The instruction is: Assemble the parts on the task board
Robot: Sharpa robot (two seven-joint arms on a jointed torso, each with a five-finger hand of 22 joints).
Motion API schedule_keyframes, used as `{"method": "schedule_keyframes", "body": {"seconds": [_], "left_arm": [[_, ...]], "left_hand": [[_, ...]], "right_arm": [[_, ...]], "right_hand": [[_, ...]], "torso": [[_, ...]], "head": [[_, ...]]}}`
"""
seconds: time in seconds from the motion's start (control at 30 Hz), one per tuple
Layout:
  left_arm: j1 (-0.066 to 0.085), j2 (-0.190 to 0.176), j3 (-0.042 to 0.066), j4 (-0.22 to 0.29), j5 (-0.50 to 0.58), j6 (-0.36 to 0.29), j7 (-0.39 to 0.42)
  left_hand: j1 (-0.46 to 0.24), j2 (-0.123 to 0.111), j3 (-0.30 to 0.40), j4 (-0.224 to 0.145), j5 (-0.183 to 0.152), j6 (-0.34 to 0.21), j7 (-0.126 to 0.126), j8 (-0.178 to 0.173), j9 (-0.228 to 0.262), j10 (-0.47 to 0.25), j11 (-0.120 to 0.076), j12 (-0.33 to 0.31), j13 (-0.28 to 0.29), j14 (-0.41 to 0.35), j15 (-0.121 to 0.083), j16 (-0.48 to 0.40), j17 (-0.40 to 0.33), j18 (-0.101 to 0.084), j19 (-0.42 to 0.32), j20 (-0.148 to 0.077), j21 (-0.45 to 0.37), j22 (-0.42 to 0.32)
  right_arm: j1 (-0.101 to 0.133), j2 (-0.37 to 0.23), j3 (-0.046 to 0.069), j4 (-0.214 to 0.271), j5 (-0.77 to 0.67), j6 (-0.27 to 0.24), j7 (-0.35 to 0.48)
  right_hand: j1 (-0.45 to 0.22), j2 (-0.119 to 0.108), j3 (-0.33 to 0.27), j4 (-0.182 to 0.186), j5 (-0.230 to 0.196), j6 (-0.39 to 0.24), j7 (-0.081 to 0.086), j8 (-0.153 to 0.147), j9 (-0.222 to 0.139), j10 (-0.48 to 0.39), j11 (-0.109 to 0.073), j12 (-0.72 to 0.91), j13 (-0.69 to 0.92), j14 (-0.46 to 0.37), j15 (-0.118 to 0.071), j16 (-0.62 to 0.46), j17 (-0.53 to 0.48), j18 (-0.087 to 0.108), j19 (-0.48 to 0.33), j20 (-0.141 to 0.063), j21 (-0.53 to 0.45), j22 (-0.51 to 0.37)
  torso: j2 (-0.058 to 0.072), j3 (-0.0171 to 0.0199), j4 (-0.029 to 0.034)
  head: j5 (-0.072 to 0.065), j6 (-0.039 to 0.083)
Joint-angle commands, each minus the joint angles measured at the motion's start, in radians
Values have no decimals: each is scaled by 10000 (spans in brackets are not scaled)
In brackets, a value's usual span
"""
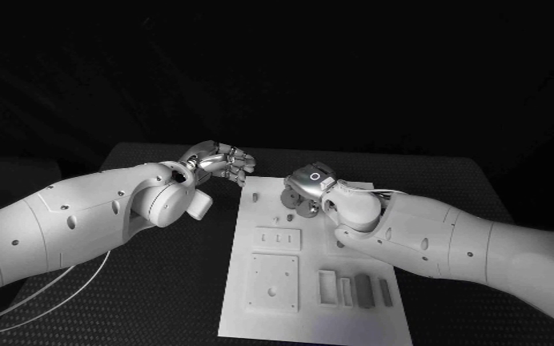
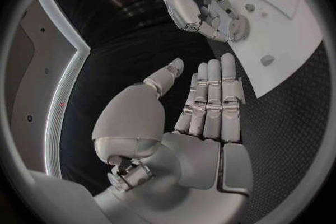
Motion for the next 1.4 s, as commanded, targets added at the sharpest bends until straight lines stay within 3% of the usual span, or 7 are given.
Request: {"method": "schedule_keyframes", "body": {"seconds": [0.03,0.37,0.57,0.9,1.13,1.4], "left_arm": [[12,23,10,11,-25,130,85],[12,19,10,8,-25,123,80],[12,24,10,11,-25,124,74],[12,2,10,11,-25,118,45],[12,-45,10,38,-25,103,42],[13,-43,10,59,-26,98,39]], "left_hand": [[-83,-41,-1,58,-4,-59,-15,-57,16,-50,38,-66,13,-1,-9,-53,16,139,-39,-52,-49,13],[-85,-44,-2,58,-4,-64,-13,-62,19,-51,38,-71,19,-1,-9,-58,21,139,-38,-52,-52,16],[-87,-48,-4,58,-4,-70,-11,-67,21,-52,39,-76,23,0,-9,-62,24,139,-39,-51,-55,19],[-89,-21,4,72,-3,-78,-7,-76,26,-52,40,-85,33,3,-9,-70,33,140,-35,-51,-60,25],[-87,-16,7,73,-4,-81,-5,-79,29,-53,41,-89,37,5,-9,-73,37,141,-36,-52,-62,27],[-87,-19,7,72,-4,-86,-4,-84,32,-54,42,-95,43,6,-9,-78,42,141,-36,-51,-65,30]], "right_arm": [[18,41,13,-42,126,40,31],[19,31,13,-78,365,7,67],[21,2,13,-36,570,3,134],[27,-304,13,265,909,93,202],[73,-674,20,691,1079,-38,216],[98,-580,22,471,1579,146,481]], "right_hand": [[65,-98,48,1,60,1270,161,-117,-125,-178,149,-36,-21,3,120,-50,-9,142,26,-40,-52,134],[117,-273,75,-16,59,502,429,-662,-482,-345,404,-76,-110,-50,353,-89,-6,142,-3,7,-128,135],[167,-383,76,5,58,-38,464,-952,-679,-445,440,-114,-186,-88,396,-114,-6,142,-21,40,-167,138],[432,-62,83,-335,58,-70,409,-909,-720,-506,389,-101,-248,-141,350,-129,3,142,-91,60,-201,161],[441,-73,58,-356,53,-72,409,-903,-726,-511,388,-94,-254,-143,348,-127,5,142,-97,64,-200,166],[554,26,47,-377,60,-74,361,-877,-745,-530,347,-74,-272,-159,318,-125,11,142,-126,68,-201,176]], "torso": [[1,4,-13],[-1,6,-13],[1,6,-17],[-1,2,-14],[0,6,-26],[8,18,-30]], "head": [[17,-6],[22,-21],[28,-28],[34,-49],[57,-48],[33,-14]]}}
